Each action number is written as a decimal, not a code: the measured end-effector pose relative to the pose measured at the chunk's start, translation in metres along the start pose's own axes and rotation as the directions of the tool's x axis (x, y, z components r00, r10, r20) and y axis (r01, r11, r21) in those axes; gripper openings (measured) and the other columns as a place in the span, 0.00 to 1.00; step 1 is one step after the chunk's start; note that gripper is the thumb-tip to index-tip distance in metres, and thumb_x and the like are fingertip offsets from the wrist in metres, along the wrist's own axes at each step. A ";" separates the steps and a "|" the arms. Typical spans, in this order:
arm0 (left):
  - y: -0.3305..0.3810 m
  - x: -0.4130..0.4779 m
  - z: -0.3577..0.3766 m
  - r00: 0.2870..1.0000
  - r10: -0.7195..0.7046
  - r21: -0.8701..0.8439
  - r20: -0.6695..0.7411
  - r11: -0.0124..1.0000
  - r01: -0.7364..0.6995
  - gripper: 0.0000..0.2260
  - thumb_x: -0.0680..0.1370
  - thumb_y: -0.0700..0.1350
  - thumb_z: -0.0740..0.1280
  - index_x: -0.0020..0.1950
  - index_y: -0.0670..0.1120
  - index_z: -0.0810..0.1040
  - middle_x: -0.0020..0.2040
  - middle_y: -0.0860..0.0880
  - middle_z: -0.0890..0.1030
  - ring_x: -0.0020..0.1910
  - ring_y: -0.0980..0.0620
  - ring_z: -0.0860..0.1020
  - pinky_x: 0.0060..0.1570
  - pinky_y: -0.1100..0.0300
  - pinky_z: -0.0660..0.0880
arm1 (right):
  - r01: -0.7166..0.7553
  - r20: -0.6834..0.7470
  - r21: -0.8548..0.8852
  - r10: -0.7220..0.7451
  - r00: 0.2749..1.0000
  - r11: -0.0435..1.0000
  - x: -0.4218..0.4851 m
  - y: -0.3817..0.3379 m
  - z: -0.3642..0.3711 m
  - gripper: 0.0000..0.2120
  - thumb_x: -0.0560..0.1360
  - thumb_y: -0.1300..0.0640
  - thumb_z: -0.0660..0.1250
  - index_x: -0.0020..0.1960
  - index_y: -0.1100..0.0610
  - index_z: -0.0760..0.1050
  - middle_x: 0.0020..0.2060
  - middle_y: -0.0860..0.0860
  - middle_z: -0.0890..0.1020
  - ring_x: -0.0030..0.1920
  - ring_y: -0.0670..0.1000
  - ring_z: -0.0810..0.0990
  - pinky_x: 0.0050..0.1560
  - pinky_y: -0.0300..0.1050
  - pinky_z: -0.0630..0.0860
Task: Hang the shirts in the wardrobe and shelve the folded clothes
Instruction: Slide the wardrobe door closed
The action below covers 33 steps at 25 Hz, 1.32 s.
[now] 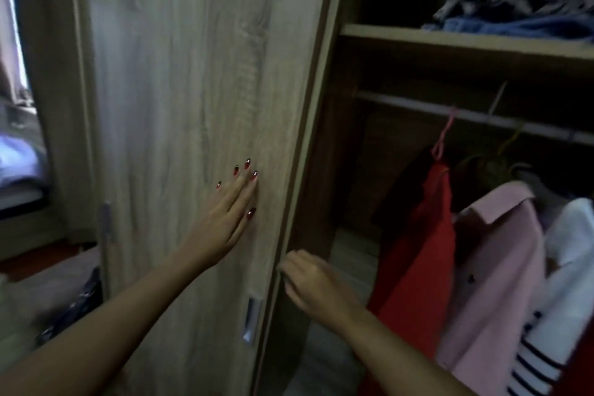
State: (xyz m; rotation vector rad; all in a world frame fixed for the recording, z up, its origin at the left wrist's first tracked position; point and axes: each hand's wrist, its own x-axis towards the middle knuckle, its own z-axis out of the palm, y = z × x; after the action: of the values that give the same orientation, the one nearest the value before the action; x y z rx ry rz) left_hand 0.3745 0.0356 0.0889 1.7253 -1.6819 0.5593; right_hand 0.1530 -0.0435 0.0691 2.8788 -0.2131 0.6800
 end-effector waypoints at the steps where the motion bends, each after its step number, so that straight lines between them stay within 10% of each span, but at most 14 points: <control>1: -0.010 -0.007 0.006 0.999 0.005 0.034 0.040 0.999 -0.007 0.26 0.82 0.52 0.49 0.78 0.48 0.47 0.79 0.51 0.42 0.78 0.51 0.44 0.75 0.41 0.53 | 0.041 0.068 0.002 -0.041 0.997 0.999 -0.001 -0.009 0.019 0.12 0.70 0.57 0.65 0.54 0.54 0.75 0.50 0.50 0.81 0.48 0.48 0.79 0.46 0.42 0.79; 9: -0.048 -0.028 0.040 0.992 0.037 0.120 0.121 0.991 -0.051 0.27 0.82 0.51 0.50 0.78 0.45 0.44 0.79 0.44 0.41 0.77 0.42 0.41 0.74 0.38 0.52 | -0.008 0.445 -0.024 0.018 0.895 1.000 -0.008 -0.026 0.122 0.11 0.68 0.57 0.66 0.50 0.55 0.77 0.50 0.52 0.81 0.45 0.53 0.81 0.37 0.42 0.76; 23: -0.012 -0.034 0.063 0.985 0.080 0.114 0.151 0.989 -0.098 0.31 0.81 0.57 0.50 0.78 0.45 0.43 0.78 0.44 0.38 0.77 0.41 0.37 0.72 0.33 0.49 | -0.323 0.452 -0.103 0.334 0.828 0.941 -0.053 -0.047 0.134 0.19 0.77 0.57 0.59 0.67 0.59 0.67 0.66 0.54 0.68 0.57 0.57 0.72 0.50 0.54 0.76; 33: 0.109 -0.038 0.103 0.956 0.268 0.214 0.117 0.933 -0.288 0.37 0.76 0.65 0.53 0.78 0.49 0.43 0.78 0.44 0.39 0.77 0.38 0.45 0.67 0.26 0.51 | -0.454 0.405 -0.261 0.523 0.750 0.852 -0.177 -0.040 0.067 0.14 0.61 0.47 0.64 0.44 0.49 0.80 0.43 0.45 0.80 0.34 0.46 0.79 0.25 0.36 0.71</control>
State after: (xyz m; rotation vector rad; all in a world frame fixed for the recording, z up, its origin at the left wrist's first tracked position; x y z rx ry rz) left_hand 0.2490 -0.0055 0.0082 1.6971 -2.0084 0.8496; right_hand 0.0321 -0.0011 -0.0761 2.7909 -1.0720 0.0032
